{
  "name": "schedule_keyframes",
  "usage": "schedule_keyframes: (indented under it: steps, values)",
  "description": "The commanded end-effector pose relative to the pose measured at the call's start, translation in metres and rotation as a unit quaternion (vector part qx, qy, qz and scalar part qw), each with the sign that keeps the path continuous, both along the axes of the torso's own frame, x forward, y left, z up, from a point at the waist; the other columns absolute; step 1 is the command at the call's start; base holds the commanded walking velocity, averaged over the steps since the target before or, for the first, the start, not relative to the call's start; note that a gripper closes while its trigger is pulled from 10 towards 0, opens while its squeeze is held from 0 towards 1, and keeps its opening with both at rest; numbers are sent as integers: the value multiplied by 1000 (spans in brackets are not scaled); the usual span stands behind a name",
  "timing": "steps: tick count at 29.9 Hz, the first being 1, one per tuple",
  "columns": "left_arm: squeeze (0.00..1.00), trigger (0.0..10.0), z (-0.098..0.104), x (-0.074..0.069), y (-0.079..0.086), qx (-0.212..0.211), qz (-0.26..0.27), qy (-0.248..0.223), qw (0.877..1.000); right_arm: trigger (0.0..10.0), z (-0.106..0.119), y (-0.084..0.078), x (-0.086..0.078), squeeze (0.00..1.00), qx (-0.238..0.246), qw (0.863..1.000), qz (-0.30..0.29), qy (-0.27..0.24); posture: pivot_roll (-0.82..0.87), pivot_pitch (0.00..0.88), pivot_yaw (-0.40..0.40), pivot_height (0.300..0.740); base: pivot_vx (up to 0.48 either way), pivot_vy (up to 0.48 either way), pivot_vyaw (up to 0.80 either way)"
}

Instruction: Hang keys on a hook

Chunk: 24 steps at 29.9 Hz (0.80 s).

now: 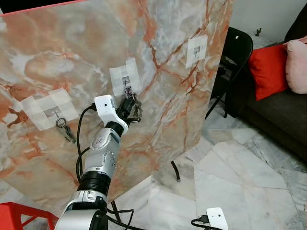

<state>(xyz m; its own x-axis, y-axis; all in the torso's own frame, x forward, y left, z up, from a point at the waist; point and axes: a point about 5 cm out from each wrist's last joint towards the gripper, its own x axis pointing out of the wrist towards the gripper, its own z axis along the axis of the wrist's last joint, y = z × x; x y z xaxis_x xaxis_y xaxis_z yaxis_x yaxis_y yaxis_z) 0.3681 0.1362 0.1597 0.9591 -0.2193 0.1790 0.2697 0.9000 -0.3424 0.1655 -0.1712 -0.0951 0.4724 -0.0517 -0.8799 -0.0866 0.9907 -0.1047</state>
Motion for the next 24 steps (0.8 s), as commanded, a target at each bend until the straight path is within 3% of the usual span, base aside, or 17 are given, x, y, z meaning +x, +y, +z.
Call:
schedule_keyframes:
  steps: [1, 13, 24]
  values:
    - [0, 10000, 14, 2, 0, -2, -11, -25, 1000, 10000, 0, -1, 1, 0, 1, 1000, -6, -5, 15, 0, 4, 740, 0, 0, 0]
    - [0, 10000, 18, -6, -10, 6, -75, -55, 996, 10000, 1, -1, 1, 0, 1, 1000, -6, -7, 17, 0, 3, 740, 0, 0, 0]
    - [0, 10000, 18, -2, -7, -22, -62, -45, 997, 10000, 1, -1, 1, 0, 1, 1000, -6, -7, 13, 0, 3, 740, 0, 0, 0]
